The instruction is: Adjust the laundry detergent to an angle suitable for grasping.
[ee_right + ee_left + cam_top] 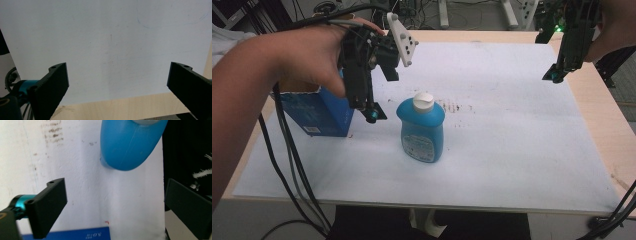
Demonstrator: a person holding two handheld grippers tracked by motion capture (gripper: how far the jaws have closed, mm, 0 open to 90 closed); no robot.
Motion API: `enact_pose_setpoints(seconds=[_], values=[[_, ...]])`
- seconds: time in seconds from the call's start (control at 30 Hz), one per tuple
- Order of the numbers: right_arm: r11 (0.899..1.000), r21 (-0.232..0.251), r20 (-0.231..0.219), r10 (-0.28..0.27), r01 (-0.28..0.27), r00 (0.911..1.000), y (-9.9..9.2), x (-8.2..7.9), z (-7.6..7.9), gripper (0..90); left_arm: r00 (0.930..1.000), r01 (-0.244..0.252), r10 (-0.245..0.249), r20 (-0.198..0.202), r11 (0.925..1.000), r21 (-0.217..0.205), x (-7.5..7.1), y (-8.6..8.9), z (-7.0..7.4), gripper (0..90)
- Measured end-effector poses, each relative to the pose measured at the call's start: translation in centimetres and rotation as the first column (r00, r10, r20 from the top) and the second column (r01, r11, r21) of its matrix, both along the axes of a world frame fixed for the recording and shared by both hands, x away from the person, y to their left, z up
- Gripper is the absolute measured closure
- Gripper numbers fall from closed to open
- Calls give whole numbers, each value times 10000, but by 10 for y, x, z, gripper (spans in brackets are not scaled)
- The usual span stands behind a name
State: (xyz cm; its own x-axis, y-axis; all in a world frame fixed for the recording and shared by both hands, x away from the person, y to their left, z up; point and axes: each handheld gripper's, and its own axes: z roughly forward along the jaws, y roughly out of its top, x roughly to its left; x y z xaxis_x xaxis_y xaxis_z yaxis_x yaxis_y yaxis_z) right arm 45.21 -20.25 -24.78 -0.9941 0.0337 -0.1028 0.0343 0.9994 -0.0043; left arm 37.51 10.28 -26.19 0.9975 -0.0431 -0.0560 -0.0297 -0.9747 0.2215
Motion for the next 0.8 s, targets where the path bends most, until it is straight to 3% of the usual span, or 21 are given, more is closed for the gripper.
enact_pose_setpoints(seconds=[0.17,0.33,0.8], values=[[10000,-32,-35,26,-27,10000,0,1,-1,30,9997,-108,118,-220,9989,457,-1,4,9,16],[10000,-12,-68,41,-41,10000,3,3,-1,30,9996,-259,264,-42,9958,881,0,7,21,16],[9999,19,-84,106,-106,9999,5,6,-3,30,9984,-565,564,29,9938,960,5,5,55,17]])
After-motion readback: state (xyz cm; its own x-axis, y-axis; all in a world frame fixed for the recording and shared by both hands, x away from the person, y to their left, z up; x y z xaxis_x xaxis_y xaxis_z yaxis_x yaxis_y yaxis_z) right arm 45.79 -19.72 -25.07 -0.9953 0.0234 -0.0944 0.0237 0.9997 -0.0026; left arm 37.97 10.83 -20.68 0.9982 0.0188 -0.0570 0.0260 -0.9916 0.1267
